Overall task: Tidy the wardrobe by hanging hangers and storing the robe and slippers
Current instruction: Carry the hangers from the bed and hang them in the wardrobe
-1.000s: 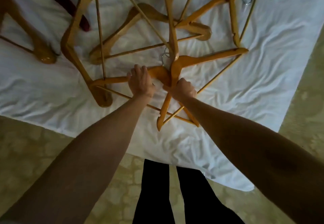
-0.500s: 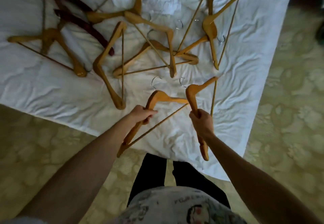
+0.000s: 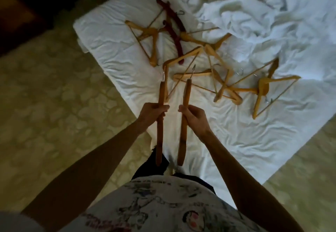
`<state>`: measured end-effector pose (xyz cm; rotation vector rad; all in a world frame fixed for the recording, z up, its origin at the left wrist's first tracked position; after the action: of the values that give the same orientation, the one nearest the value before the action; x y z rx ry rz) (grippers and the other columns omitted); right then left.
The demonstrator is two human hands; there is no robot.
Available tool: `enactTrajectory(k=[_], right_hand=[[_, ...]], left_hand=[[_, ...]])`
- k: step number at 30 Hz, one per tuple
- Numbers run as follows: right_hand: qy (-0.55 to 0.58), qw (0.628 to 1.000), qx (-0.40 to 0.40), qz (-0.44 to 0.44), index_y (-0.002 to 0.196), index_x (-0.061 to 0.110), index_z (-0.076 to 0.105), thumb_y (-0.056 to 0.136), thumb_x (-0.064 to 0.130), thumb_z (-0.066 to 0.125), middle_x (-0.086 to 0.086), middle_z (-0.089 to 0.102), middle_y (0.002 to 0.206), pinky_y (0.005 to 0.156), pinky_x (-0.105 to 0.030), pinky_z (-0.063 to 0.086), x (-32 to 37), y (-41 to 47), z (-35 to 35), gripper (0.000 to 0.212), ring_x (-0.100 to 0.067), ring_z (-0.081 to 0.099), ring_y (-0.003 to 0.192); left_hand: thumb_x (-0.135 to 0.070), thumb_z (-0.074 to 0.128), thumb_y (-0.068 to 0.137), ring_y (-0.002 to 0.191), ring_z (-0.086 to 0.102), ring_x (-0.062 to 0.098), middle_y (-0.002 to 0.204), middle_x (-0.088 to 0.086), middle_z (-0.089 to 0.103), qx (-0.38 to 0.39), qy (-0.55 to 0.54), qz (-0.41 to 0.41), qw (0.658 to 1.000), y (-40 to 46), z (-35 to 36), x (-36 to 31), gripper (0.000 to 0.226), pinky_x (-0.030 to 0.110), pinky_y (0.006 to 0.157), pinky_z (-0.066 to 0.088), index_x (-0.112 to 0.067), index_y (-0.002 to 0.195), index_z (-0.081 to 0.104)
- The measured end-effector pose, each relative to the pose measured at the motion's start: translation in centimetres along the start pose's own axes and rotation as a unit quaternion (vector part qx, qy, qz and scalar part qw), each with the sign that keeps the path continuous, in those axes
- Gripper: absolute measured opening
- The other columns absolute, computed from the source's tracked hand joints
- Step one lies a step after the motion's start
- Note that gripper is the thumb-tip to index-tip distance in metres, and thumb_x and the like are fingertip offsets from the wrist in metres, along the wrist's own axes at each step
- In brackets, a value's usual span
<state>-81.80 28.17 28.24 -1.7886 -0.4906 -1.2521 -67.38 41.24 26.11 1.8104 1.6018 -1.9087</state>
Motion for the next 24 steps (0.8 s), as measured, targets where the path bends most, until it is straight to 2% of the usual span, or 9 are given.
enactTrajectory(k=[3,5,7,9,12,16,21,23,24], right_hand=[[-0.036,0.995,0.083,-0.041,0.089,-0.004,0.066,0.087,0.058,0.063,-0.005,0.053,0.064,0.061,-0.032,0.041,3.0,1.2,5.3,0.063,-0.016,0.051,0.06],[-0.067,0.988,0.129,-0.061,0.09,-0.005,0.066,0.088,0.057,0.063,-0.001,0.05,0.061,0.061,-0.03,0.04,5.1,1.9,9.1,0.062,-0.013,0.05,0.058],[-0.102,0.977,0.166,-0.08,0.088,0.002,0.07,0.086,0.06,0.062,0.004,0.05,0.057,0.06,-0.03,0.039,7.2,2.6,13.2,0.059,-0.011,0.05,0.057],[-0.125,0.967,0.201,-0.094,0.086,0.011,0.074,0.085,0.061,0.062,0.005,0.055,0.059,0.061,-0.031,0.042,9.5,3.3,17.5,0.051,-0.01,0.055,0.059],[-0.137,0.954,0.24,-0.116,0.091,0.011,0.076,0.094,0.046,0.062,0.011,0.059,0.059,0.06,-0.023,0.044,13.5,4.6,24.2,0.038,-0.002,0.057,0.059],[-0.159,0.931,0.299,-0.139,0.093,0.006,0.075,0.096,0.04,0.062,0.014,0.055,0.054,0.054,-0.017,0.039,18.0,7.1,34.5,0.036,0.0,0.051,0.052],[-0.158,0.918,0.324,-0.168,0.098,0.011,0.076,0.097,0.039,0.062,0.014,0.061,0.061,0.057,-0.015,0.042,23.7,10.4,47.8,0.031,0.001,0.056,0.057],[-0.158,0.912,0.333,-0.179,0.101,0.016,0.076,0.096,0.043,0.061,0.014,0.07,0.074,0.064,-0.018,0.049,26.2,11.3,52.4,0.031,0.0,0.065,0.069],[-0.161,0.909,0.338,-0.183,0.101,0.021,0.076,0.095,0.046,0.061,0.011,0.074,0.083,0.072,-0.024,0.055,27.3,11.9,54.7,0.03,-0.004,0.069,0.079]], left_hand=[[-0.032,0.079,0.084,0.062,0.068,0.015,0.069,0.006,0.072,-0.079,-0.038,0.036,0.995,-2.3,-5.4,0.6,0.023,0.031,0.067,0.059,-0.01,0.078,0.076],[-0.029,0.077,0.086,0.056,0.066,0.01,0.068,0.008,0.071,-0.13,-0.072,0.052,0.987,-3.9,-9.3,0.4,0.026,0.024,0.059,0.056,-0.003,0.082,0.075],[-0.023,0.075,0.088,0.051,0.062,0.009,0.066,0.008,0.068,-0.165,-0.121,0.064,0.977,-5.1,-13.4,0.4,0.023,0.02,0.053,0.05,-0.002,0.079,0.074],[-0.022,0.075,0.087,0.054,0.061,0.013,0.065,0.008,0.068,-0.197,-0.17,0.077,0.962,-5.7,-17.8,0.9,0.021,0.025,0.057,0.05,-0.008,0.072,0.074],[-0.024,0.074,0.087,0.063,0.062,0.019,0.069,0.009,0.069,-0.241,-0.23,0.094,0.938,-5.9,-24.6,2.2,0.021,0.033,0.068,0.05,-0.009,0.072,0.075],[-0.024,0.072,0.09,0.058,0.06,0.015,0.066,0.004,0.067,-0.287,-0.271,0.104,0.913,-5.2,-34.1,3.0,0.021,0.028,0.062,0.05,-0.007,0.079,0.074],[-0.025,0.071,0.091,0.055,0.059,0.011,0.067,0.003,0.066,-0.311,-0.295,0.122,0.895,-3.7,-47.6,2.5,0.024,0.022,0.056,0.049,-0.001,0.088,0.073],[-0.026,0.07,0.091,0.056,0.06,0.011,0.067,0.002,0.066,-0.314,-0.305,0.132,0.889,-3.0,-52.8,1.9,0.024,0.021,0.058,0.051,-0.003,0.087,0.073],[-0.026,0.07,0.091,0.057,0.06,0.011,0.067,0.002,0.066,-0.316,-0.31,0.141,0.886,-2.6,-55.3,1.4,0.024,0.021,0.059,0.051,-0.002,0.087,0.073]])
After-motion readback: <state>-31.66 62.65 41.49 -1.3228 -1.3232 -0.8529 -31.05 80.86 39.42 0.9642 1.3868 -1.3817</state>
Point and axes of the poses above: each hand's wrist, its own y-axis towards the middle knuckle, its own z-axis out of the palm, x = y × z, the point moved 5 cm from there along y, towards the middle knuckle
